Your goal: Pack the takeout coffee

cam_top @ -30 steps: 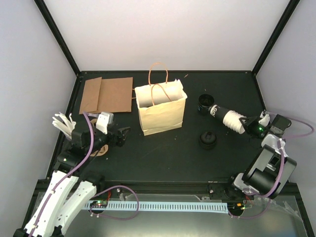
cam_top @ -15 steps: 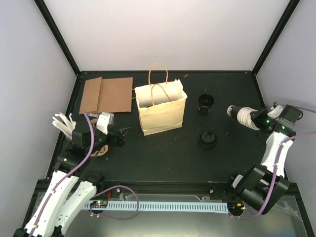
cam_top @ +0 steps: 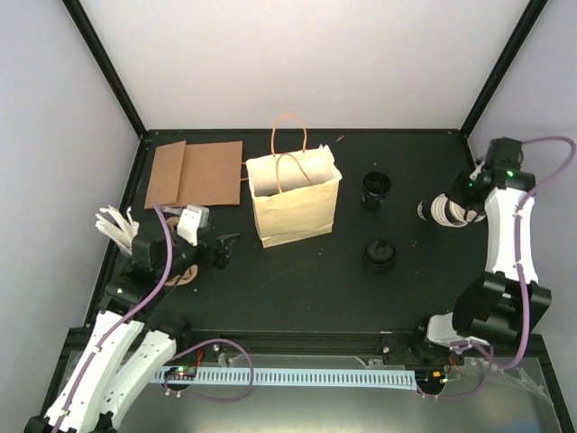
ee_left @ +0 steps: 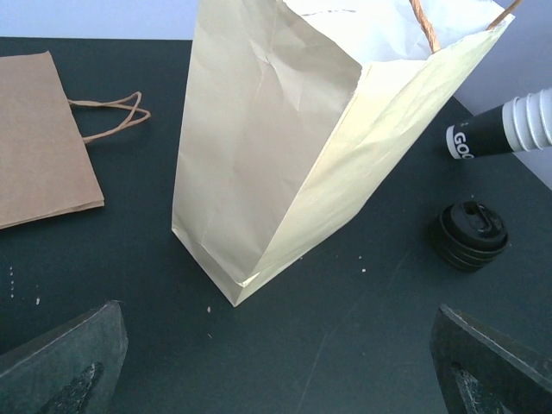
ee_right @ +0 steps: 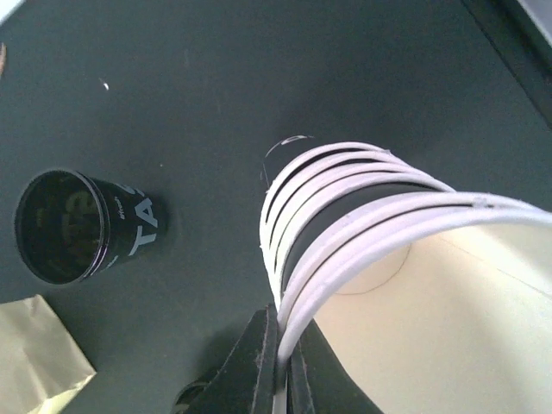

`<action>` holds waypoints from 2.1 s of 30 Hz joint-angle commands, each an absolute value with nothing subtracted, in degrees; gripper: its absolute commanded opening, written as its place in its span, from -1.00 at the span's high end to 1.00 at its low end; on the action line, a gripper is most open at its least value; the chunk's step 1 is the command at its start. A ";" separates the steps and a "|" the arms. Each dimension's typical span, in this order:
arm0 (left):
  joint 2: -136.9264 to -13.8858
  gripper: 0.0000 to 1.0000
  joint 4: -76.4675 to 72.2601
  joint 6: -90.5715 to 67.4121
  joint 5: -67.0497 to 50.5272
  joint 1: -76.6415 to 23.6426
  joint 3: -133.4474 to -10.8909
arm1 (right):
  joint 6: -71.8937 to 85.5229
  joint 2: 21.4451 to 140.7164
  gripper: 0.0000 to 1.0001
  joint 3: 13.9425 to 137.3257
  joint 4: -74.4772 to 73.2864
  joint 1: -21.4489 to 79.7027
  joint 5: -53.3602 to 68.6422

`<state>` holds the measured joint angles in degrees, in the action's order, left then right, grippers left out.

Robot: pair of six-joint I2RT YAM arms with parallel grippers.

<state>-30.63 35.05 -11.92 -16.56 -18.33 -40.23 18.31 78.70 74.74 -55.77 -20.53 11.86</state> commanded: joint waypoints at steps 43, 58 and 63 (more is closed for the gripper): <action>-31.27 -0.97 34.01 -11.27 -14.58 -18.46 -40.69 | 10.82 102.73 0.97 104.00 -73.98 -4.70 -0.63; -31.20 -0.97 34.01 -11.31 -14.37 -18.46 -40.69 | 11.93 105.50 0.98 114.94 -79.32 -0.30 -10.43; -31.16 -0.97 34.08 -11.43 -14.27 -18.46 -40.69 | 12.39 106.52 0.98 113.90 -79.68 1.29 -13.01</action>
<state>-30.89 35.05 -11.92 -15.22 -18.35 -40.23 11.68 105.34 113.73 -77.93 0.05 -8.91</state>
